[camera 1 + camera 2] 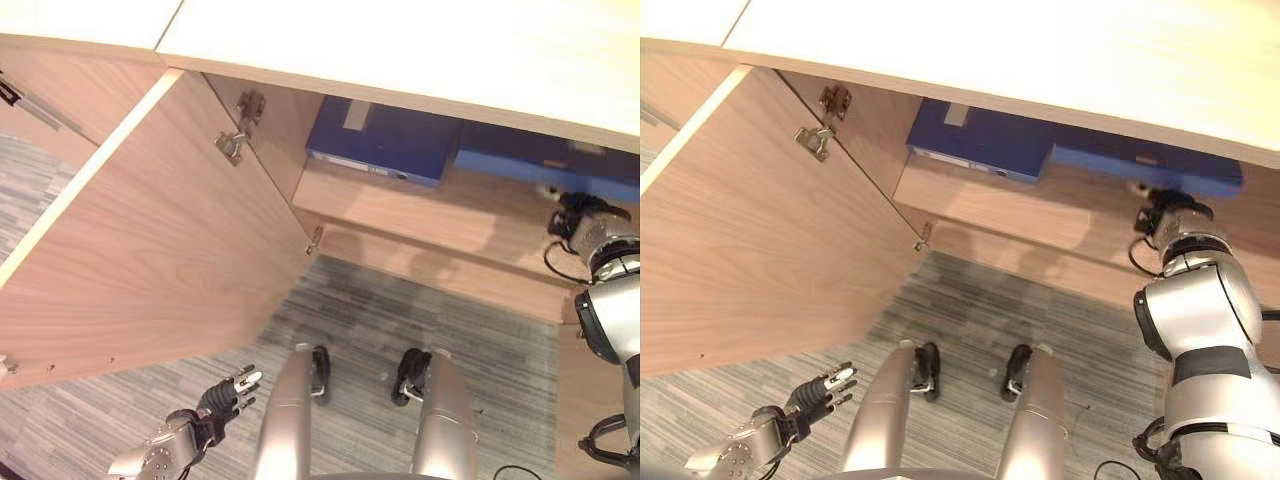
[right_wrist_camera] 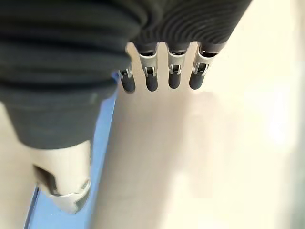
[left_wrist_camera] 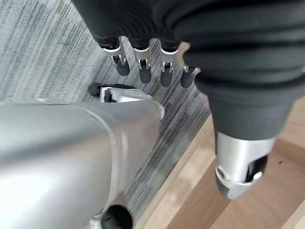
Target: Put the empty folder in the office cabinet
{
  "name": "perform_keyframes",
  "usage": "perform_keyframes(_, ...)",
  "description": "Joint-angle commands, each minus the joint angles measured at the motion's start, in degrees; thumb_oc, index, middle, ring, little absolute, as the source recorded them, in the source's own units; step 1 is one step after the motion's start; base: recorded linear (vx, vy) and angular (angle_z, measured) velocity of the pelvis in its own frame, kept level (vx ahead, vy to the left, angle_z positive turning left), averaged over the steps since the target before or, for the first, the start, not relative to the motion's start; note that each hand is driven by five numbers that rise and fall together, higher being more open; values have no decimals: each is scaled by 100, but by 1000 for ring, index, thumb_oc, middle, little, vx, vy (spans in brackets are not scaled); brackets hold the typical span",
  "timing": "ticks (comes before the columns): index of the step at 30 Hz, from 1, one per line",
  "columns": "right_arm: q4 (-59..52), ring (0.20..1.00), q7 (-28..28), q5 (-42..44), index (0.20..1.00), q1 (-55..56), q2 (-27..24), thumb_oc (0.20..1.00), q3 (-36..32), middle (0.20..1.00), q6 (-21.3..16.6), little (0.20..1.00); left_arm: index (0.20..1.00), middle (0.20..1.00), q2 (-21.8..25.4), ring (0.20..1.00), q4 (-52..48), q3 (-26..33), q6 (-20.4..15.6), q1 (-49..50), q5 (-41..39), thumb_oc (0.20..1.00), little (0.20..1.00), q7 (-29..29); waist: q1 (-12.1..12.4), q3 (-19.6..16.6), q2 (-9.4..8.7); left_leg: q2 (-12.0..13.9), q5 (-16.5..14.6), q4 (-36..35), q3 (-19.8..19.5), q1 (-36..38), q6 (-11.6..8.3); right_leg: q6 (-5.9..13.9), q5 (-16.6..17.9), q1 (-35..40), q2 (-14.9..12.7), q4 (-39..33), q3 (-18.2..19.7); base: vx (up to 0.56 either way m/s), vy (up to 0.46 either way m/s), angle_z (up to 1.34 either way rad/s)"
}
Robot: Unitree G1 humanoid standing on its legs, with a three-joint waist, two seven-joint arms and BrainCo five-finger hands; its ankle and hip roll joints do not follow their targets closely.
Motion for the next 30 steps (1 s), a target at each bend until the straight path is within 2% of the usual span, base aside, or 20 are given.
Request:
perform_keyframes(1, -151, 1000, 384, -871, 1000, -308, -423, 1000, 221, 1000, -50, 1000, 1000, 1000, 199, 1000, -184, 156, 34, 181, 327, 1000, 1000, -300, 74, 137, -3, 166, 279, -636, 88, 31, 36, 314, -92, 418, -45, -549, 12, 0, 0, 0)
perform_keyframes(7, -325, 1000, 705, -1077, 1000, -320, -515, 1000, 515, 1000, -97, 1000, 1000, 1000, 134, 1000, -73, 162, 66, 207, 478, 1000, 1000, -425, 113, 171, 39, 171, 292, -583, 103, -34, 55, 322, -95, 344, -73, -503, 45, 0, 0, 0)
perform_keyframes(12, -570, 1000, 1052, -1555, 1000, -345, -605, 1000, 1042, 1000, -150, 1000, 1000, 1000, 110, 1000, -96, 235, 25, 254, 538, 1000, 1000, -439, 128, 232, 60, 176, 327, -562, 121, -129, 63, 305, -79, 242, -66, -494, 90, -7, 0, 0)
perform_keyframes(17, -1534, 1000, 1506, -1656, 1000, -190, -686, 1000, 1699, 1000, -305, 1000, 1000, 1000, 69, 1000, -62, 294, -38, 343, 570, 1000, 1000, -532, 119, 240, 45, 218, 358, -547, 129, -202, 49, 286, -45, 176, -54, -495, 88, 0, 0, 0)
perform_keyframes(22, -3307, 1000, 1908, -1618, 1000, 54, -1202, 1000, 2576, 1000, -559, 1000, 1000, 1000, 56, 1000, -140, 314, -119, 450, 406, 1000, 1000, -648, 40, 252, -32, 264, 425, -681, 120, -107, -1, 309, 27, 242, -42, -604, 74, -14, -8, -2)
perform_keyframes(25, -4401, 1000, 2190, -1746, 1000, -7, -1751, 1000, 3247, 1000, -677, 1000, 1000, 1000, 121, 1000, -256, 348, -187, 487, 252, 1000, 1000, -713, 2, 231, -78, 308, 498, -863, 107, 59, -49, 363, 128, 362, -24, -750, 36, -29, -9, -7)
perform_keyframes(30, -5209, 1000, 2334, -1724, 1000, -112, -2129, 1000, 3726, 1000, -815, 1000, 1000, 1000, 262, 1000, -359, 278, -222, 423, 148, 1000, 1000, -829, -50, 219, -154, 322, 637, -1240, 108, 444, -103, 441, 302, 716, 51, -1090, -40, -33, -14, -5)
